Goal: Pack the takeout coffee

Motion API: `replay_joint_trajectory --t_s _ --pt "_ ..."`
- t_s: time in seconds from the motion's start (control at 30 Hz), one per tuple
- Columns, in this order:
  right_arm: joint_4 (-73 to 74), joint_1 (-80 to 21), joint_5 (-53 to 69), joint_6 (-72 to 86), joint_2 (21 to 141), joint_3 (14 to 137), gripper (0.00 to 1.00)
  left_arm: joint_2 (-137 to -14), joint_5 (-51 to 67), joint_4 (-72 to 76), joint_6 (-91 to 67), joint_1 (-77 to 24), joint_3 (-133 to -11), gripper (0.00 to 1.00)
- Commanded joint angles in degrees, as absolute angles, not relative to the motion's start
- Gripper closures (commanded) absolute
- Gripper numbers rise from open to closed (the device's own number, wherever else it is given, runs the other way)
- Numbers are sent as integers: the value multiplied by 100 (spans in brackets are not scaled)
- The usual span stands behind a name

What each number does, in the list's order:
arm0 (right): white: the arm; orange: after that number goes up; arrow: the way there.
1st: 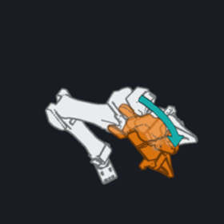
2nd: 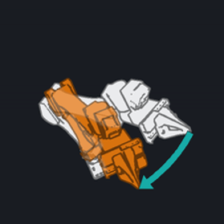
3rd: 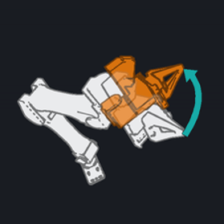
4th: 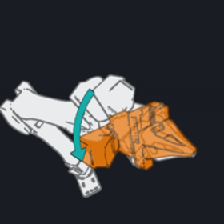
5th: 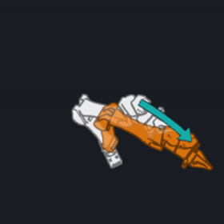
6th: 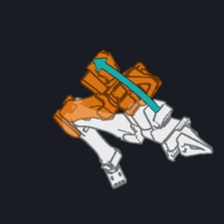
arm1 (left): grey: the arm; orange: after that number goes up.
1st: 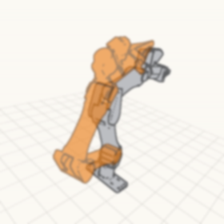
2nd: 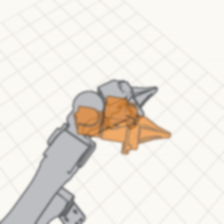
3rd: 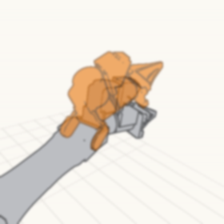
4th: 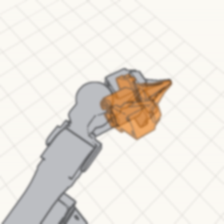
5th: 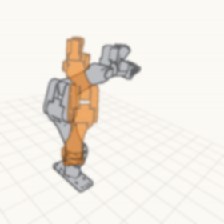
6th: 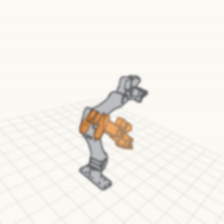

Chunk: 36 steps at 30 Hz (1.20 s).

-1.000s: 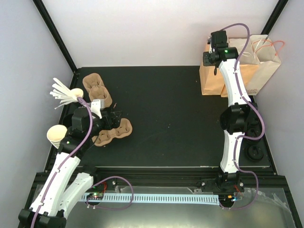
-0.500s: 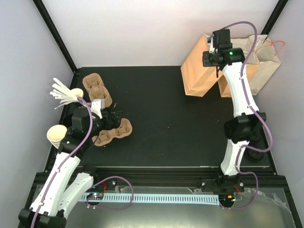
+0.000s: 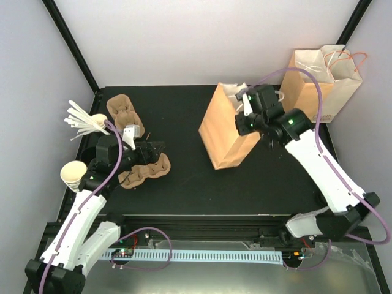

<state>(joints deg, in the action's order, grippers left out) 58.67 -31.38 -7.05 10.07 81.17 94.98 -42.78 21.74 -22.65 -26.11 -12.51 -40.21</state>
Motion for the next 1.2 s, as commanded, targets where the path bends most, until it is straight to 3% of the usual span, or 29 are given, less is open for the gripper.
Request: replay_joint_trajectory --t_s 0.0,0.03,0.1,0.17,0.27,0.43,0.57,0.8,1.17 --pt "5845 -3624 -68 1270 7599 8948 91 -4426 2565 -1947 -2791 -1266 -3990 1" --pt "5823 -3652 423 1204 7519 8794 84 -4470 2639 -1910 -2815 -1266 -3990 1" --pt "5710 -3658 1105 1118 7353 8535 57 -4556 2753 -1829 -2866 -1266 -3998 1" --pt "5644 -3653 938 1154 7177 8430 35 -4633 2837 -1791 -2914 -1273 -4019 1" --pt "5661 -3648 367 1110 7023 8528 25 -4743 2940 -1795 -2947 -1274 -4061 1" --pt "5804 -3640 -423 1115 7198 8929 25 -4854 2494 -2297 -2664 -1274 -4287 1" --pt "5816 -3647 -288 1095 7450 8958 26 -4878 1703 -2785 -2591 -1274 -4391 1" --pt "5819 -3642 -476 1124 7790 8833 34 -4882 1540 -2848 -2680 -1274 -4262 1" --pt "5466 -3646 -696 1069 7390 8575 33 -5642 166 -3420 -3520 -1274 -4098 2"
